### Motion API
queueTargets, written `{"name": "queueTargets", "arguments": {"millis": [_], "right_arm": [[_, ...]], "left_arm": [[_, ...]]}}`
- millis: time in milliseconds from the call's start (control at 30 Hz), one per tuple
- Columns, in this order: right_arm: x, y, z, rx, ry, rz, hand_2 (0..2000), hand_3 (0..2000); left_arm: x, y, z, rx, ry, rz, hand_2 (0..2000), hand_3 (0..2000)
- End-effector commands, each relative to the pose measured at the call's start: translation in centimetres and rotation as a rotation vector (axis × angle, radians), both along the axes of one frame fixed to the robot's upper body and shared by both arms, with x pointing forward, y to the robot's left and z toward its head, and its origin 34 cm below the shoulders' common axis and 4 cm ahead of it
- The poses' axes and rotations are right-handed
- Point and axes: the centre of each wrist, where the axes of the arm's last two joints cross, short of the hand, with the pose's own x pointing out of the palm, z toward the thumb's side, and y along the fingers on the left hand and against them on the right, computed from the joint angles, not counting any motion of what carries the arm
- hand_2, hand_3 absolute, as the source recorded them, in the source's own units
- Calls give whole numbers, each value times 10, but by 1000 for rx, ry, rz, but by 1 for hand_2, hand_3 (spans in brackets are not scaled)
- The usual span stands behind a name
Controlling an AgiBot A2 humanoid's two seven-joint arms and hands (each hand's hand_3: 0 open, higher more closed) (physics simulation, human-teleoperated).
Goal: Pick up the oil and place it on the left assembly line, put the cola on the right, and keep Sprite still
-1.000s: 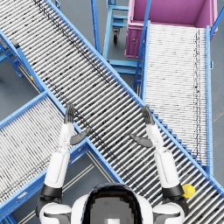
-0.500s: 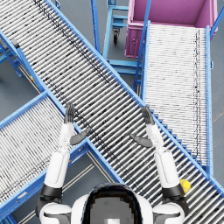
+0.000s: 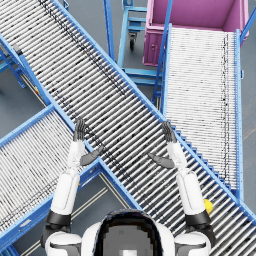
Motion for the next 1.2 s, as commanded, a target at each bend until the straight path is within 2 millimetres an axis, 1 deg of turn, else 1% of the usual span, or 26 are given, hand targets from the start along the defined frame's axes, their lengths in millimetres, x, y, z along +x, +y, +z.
{"name": "queueTargets", "arguments": {"millis": [33, 933, 967, 1067, 1167, 1200], "right_arm": [[0, 0, 0, 0, 0, 0, 0, 0], [0, 0, 0, 0, 0, 0, 0, 0], [1, 6, -6, -9, 24, 21, 0, 0], [3, 3, 1, 62, -45, -60, 0, 0], [4, 3, 3, 93, -68, -89, 0, 0], [4, 3, 3, 99, -71, -94, 0, 0]], "left_arm": [[0, 0, 0, 0, 0, 0, 0, 0], [0, 0, 0, 0, 0, 0, 0, 0], [1, -6, -6, 9, 24, -21, 0, 0], [3, -2, 1, -10, -78, -48, 0, 0], [4, 0, 2, -22, -110, -52, 0, 0], [4, 0, 5, -29, -127, -53, 0, 0]]}}
